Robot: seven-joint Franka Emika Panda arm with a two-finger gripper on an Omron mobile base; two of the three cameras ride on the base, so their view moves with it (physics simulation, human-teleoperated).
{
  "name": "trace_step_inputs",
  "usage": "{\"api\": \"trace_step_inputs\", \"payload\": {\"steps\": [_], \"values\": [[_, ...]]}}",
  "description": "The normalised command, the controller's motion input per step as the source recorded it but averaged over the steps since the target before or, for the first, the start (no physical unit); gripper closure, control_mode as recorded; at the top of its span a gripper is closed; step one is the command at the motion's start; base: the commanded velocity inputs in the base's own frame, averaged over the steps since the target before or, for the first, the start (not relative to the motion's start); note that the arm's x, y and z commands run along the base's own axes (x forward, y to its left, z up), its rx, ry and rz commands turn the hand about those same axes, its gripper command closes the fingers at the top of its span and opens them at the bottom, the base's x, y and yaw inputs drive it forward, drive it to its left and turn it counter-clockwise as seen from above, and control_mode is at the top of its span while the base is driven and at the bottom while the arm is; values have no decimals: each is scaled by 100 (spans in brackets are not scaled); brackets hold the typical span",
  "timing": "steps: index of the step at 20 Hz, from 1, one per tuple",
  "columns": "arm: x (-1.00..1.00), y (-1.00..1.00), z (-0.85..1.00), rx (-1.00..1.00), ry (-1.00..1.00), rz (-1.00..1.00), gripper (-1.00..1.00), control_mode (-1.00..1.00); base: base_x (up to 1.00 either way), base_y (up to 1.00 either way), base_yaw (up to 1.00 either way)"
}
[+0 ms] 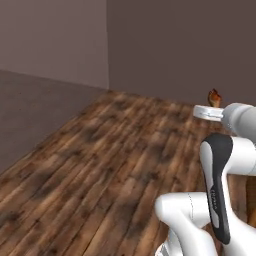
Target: Take the cheese, chicken drumstick, and carrot from the fridge and place them on the plate on the dining counter to create an appetizer plate.
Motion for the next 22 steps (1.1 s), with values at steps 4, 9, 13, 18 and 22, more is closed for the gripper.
{"api": "trace_step_inputs", "payload": {"steps": [4, 9, 13, 18, 22], "values": [[0, 0, 0, 0, 0, 0, 100, 100, 88, 46, -67], [0, 0, 0, 0, 0, 0, 100, 100, 100, 40, -67], [0, 0, 0, 0, 0, 0, 100, 100, 100, 60, -59], [0, 0, 0, 0, 0, 0, 100, 100, 100, 82, -49], [0, 0, 0, 0, 0, 0, 100, 100, 100, 98, -46]]}}
